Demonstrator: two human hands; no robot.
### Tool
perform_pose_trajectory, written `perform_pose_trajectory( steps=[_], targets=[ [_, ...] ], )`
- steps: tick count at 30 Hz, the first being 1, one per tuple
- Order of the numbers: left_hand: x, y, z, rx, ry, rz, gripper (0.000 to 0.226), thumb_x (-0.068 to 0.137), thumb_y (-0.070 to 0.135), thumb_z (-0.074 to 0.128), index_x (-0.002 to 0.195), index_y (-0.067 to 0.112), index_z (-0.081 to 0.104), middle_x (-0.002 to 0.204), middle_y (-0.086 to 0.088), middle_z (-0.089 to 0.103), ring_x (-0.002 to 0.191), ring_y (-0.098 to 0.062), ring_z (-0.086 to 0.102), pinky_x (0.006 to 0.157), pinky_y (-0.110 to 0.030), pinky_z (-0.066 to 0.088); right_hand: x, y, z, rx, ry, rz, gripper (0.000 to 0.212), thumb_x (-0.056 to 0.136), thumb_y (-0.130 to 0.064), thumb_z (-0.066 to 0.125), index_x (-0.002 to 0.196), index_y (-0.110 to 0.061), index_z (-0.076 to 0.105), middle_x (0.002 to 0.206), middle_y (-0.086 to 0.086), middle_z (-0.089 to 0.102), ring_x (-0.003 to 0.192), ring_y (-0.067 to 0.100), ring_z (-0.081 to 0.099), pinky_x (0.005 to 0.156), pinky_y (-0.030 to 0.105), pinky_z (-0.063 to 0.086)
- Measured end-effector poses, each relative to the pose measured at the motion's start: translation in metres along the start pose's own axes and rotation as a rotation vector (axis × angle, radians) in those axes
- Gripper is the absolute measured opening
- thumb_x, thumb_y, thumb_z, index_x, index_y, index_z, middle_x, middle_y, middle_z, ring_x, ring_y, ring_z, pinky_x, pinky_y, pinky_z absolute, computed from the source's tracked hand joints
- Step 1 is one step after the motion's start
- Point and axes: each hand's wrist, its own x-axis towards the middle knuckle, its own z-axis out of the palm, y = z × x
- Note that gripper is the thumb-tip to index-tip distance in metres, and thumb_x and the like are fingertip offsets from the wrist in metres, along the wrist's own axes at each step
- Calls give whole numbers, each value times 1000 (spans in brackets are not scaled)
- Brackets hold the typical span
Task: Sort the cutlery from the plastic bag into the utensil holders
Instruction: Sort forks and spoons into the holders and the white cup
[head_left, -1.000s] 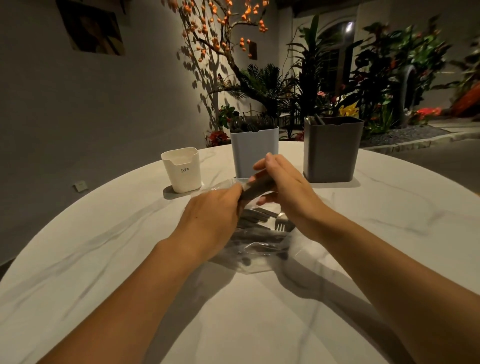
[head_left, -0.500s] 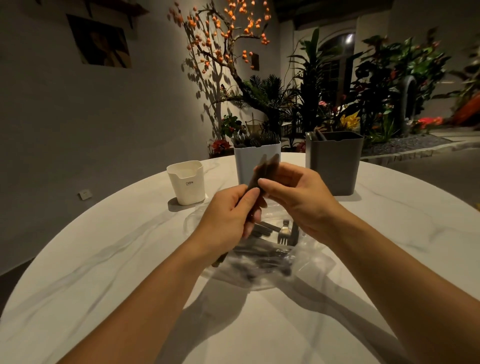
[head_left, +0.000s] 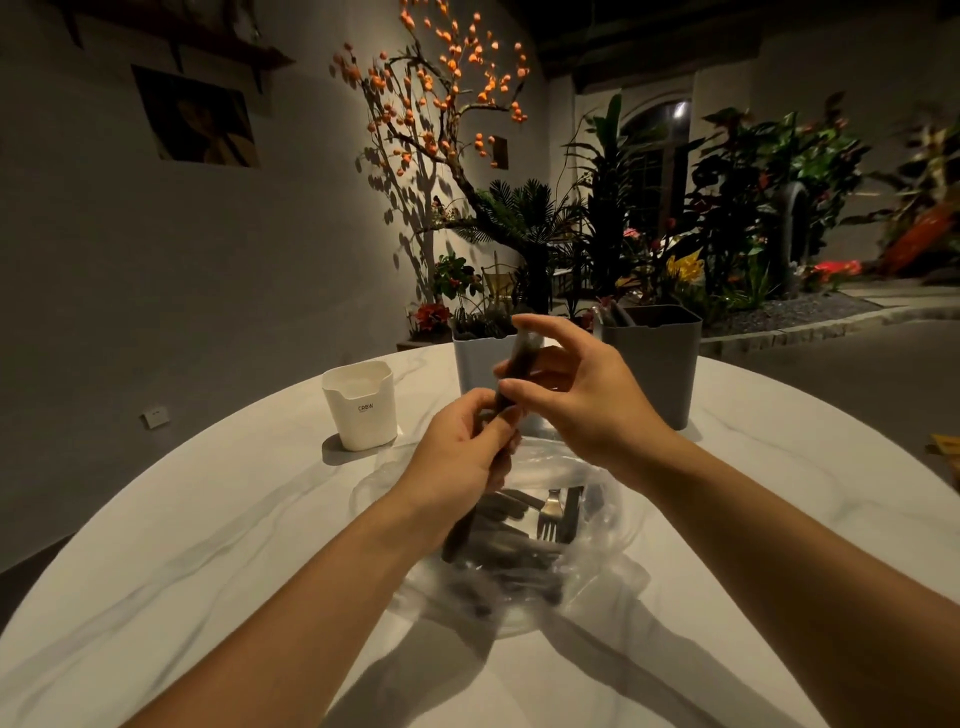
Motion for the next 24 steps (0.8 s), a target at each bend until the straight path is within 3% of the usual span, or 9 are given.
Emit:
perform_pose_trajectory(
  steps=[5, 12, 15, 17, 20, 24],
  targets=[
    [21, 23, 19, 24, -29, 25, 33, 109, 28, 34, 89, 13, 56, 53, 12, 42, 49, -6, 35, 49, -19, 31, 22, -12, -20, -45, 19, -85, 58, 90, -9, 69, 140, -30, 50, 107, -12, 69, 99, -1, 68, 80, 13, 54],
    [63, 42, 41, -28, -148, 39, 37, 110, 31, 33, 81, 15, 49, 58, 5, 34, 53, -10, 29, 52, -24, 26, 46, -9, -60, -158, 88, -142, 55, 93, -7, 65, 137, -38, 51, 108, -3, 71, 101, 8, 69, 88, 24, 56],
    [86, 49, 55, 110, -105, 138, 24, 108, 26, 37, 97, 15, 55, 81, 0, 55, 75, -15, 52, 71, -26, 42, 57, -10, -81, -199, 152, -186, 48, 93, -3, 64, 131, -32, 56, 108, 0, 70, 99, 10, 69, 86, 26, 59],
    [102, 55, 59, 288, -2, 252, 18, 107, 26, 41, 107, 18, 57, 104, -4, 61, 96, -16, 59, 78, -22, 44, 67, -14, -97, -225, 208, -220, 48, 93, 1, 62, 131, -27, 56, 108, 3, 67, 97, 10, 69, 79, 17, 57],
    [125, 68, 67, 305, 9, 319, 26, 108, 26, 38, 105, 17, 63, 93, -2, 63, 79, -11, 57, 70, -21, 45, 81, -20, -116, -297, 262, -286, 51, 90, 5, 62, 132, -23, 56, 107, 3, 64, 96, 6, 65, 78, 9, 52],
    [156, 83, 85, 127, -43, 274, 38, 108, 17, 30, 106, 4, 65, 77, -8, 57, 75, -21, 55, 75, -34, 46, 98, -20, -135, -415, 340, -373, 52, 87, 7, 65, 131, -18, 56, 106, -1, 61, 94, 8, 65, 82, 17, 57]
  ],
)
